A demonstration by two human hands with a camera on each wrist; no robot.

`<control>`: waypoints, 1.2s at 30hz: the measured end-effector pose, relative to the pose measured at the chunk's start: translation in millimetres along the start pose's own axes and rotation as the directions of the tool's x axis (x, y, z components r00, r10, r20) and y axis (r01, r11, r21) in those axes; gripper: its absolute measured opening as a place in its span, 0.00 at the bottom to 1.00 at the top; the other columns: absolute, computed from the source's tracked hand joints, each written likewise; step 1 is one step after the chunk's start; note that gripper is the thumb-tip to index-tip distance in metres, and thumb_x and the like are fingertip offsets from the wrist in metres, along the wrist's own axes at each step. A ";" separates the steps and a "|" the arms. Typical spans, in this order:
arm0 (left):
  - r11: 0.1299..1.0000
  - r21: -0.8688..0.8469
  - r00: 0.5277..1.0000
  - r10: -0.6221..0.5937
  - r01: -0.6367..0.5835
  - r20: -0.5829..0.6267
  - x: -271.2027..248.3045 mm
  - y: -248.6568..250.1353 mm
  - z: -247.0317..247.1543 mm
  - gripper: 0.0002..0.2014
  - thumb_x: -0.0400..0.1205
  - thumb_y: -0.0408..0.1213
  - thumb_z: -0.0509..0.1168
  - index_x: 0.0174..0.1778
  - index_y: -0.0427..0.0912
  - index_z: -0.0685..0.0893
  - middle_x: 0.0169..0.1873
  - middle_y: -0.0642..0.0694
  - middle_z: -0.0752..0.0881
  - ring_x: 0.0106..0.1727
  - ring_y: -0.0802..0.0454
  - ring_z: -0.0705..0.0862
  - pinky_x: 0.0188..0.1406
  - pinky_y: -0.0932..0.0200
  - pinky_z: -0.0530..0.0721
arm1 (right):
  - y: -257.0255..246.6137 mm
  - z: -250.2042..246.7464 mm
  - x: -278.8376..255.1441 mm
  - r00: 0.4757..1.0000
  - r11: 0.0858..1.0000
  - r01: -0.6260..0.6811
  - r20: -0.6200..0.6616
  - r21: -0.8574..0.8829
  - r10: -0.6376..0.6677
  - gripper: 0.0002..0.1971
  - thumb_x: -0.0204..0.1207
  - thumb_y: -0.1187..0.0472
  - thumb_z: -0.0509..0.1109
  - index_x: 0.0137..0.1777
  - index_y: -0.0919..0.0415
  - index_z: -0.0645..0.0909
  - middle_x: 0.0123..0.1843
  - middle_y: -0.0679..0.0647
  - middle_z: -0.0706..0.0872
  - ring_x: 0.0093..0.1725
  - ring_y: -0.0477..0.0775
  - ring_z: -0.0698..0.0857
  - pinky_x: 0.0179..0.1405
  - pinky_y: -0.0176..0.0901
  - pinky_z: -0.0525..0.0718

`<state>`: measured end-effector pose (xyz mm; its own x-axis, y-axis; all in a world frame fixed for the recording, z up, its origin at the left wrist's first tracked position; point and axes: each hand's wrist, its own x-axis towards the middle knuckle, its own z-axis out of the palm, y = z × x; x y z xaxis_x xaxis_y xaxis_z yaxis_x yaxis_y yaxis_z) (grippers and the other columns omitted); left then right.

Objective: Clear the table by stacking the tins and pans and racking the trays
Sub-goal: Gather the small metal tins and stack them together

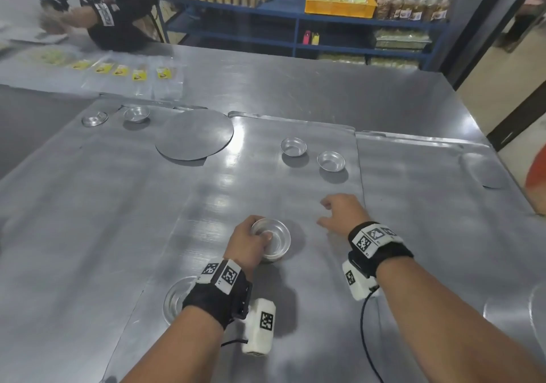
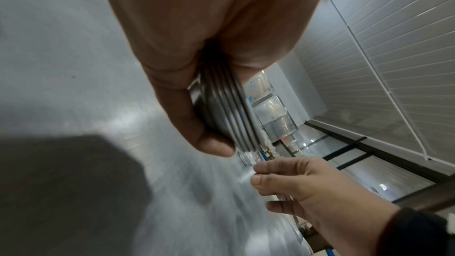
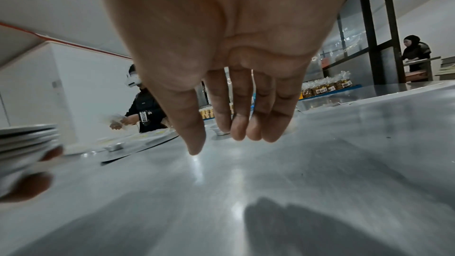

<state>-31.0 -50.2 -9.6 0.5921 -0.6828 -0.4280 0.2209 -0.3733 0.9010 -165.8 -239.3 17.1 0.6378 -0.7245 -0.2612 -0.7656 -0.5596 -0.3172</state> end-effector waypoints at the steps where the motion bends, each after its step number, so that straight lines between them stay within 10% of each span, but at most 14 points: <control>1: 1.000 0.020 1.000 0.009 -0.008 -0.025 4.5 1.1 0.7 0.13 0.69 0.35 0.68 0.43 0.59 0.87 0.44 0.42 0.89 0.51 0.33 0.88 0.49 0.28 0.88 | 4.7 -2.3 12.5 1.000 1.000 -0.015 -0.012 -0.006 0.015 0.26 0.75 0.54 0.75 0.72 0.62 0.80 0.69 0.57 0.84 0.71 0.58 0.80 0.71 0.44 0.75; 12: 0.987 0.158 0.996 0.037 -0.023 -0.082 48.8 6.5 6.6 0.14 0.76 0.23 0.68 0.47 0.49 0.86 0.41 0.46 0.89 0.44 0.46 0.86 0.44 0.52 0.85 | 37.2 -14.7 137.7 0.971 0.986 -0.146 -0.203 -0.077 0.128 0.35 0.65 0.37 0.73 0.65 0.61 0.79 0.61 0.61 0.80 0.65 0.66 0.77 0.65 0.53 0.75; 22: 0.977 0.212 0.998 0.003 0.012 -0.070 62.7 1.8 2.0 0.16 0.77 0.25 0.68 0.47 0.55 0.84 0.44 0.45 0.89 0.49 0.42 0.87 0.56 0.36 0.88 | 37.9 -18.8 159.5 0.983 0.987 -0.150 -0.115 -0.051 0.144 0.32 0.49 0.37 0.76 0.45 0.59 0.76 0.53 0.61 0.81 0.54 0.65 0.82 0.41 0.44 0.75; 28: 0.985 0.171 0.996 -0.020 0.035 -0.087 55.5 5.3 4.2 0.17 0.77 0.25 0.66 0.46 0.57 0.84 0.45 0.46 0.88 0.52 0.40 0.88 0.57 0.33 0.87 | 18.1 -17.9 125.9 0.994 0.991 -0.010 -0.107 0.134 0.024 0.41 0.55 0.45 0.87 0.67 0.63 0.79 0.64 0.61 0.77 0.65 0.62 0.78 0.59 0.46 0.76; 36: 0.994 0.064 0.992 -0.081 0.088 -0.096 35.2 9.3 -2.7 0.14 0.66 0.36 0.66 0.43 0.57 0.88 0.43 0.46 0.90 0.53 0.37 0.88 0.55 0.28 0.87 | -34.0 -19.3 39.4 0.975 0.946 0.214 -0.119 0.242 -0.190 0.44 0.54 0.40 0.86 0.71 0.53 0.78 0.66 0.51 0.77 0.66 0.53 0.77 0.63 0.42 0.74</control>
<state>-6.0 -76.1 -16.1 0.6435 -0.5870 -0.4913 0.2216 -0.4714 0.8536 -116.2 -256.6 35.1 0.7568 -0.6479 -0.0863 -0.5681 -0.5869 -0.5769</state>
